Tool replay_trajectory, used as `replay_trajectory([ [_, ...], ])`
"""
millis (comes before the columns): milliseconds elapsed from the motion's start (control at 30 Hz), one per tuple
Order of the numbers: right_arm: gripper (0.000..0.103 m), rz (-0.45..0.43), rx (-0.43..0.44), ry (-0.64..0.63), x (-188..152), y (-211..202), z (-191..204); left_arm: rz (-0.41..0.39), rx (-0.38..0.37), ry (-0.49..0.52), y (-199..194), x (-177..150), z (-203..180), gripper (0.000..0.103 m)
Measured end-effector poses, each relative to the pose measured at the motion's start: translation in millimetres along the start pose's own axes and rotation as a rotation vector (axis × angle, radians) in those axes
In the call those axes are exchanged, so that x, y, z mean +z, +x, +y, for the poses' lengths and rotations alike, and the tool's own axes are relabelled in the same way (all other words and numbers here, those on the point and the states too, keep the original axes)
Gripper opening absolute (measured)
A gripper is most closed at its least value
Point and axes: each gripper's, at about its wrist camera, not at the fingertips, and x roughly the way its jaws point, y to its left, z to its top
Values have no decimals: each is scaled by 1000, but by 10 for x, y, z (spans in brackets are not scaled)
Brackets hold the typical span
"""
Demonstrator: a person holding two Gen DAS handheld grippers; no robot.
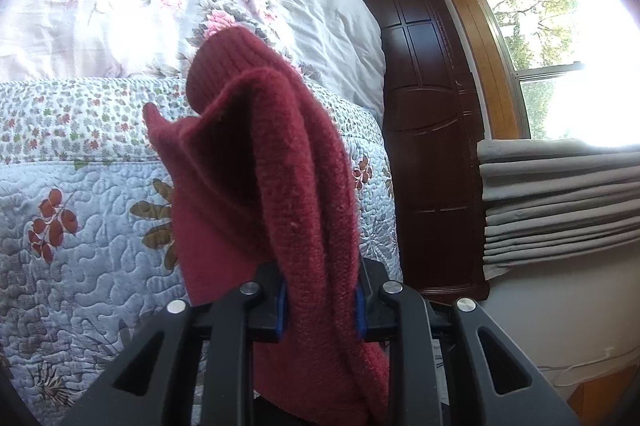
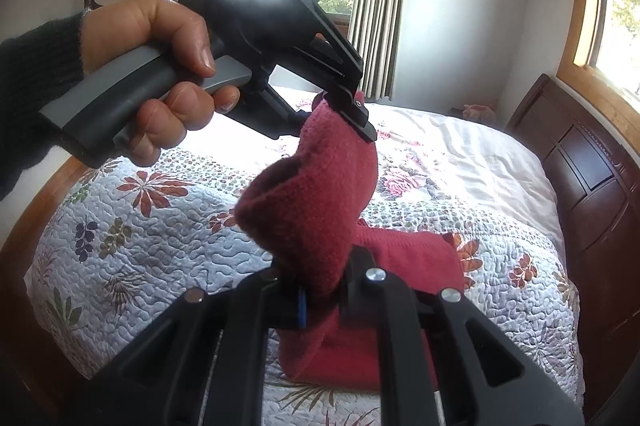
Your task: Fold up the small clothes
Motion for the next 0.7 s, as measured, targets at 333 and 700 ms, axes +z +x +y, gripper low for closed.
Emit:
replay_trajectory([
  [333,10,12,20,96,-208,2,-377,35,70,21,370,4,-215,24],
  [700,10,49,73,227,-507,178,-795,101,178,26,1021,59,-310,24],
])
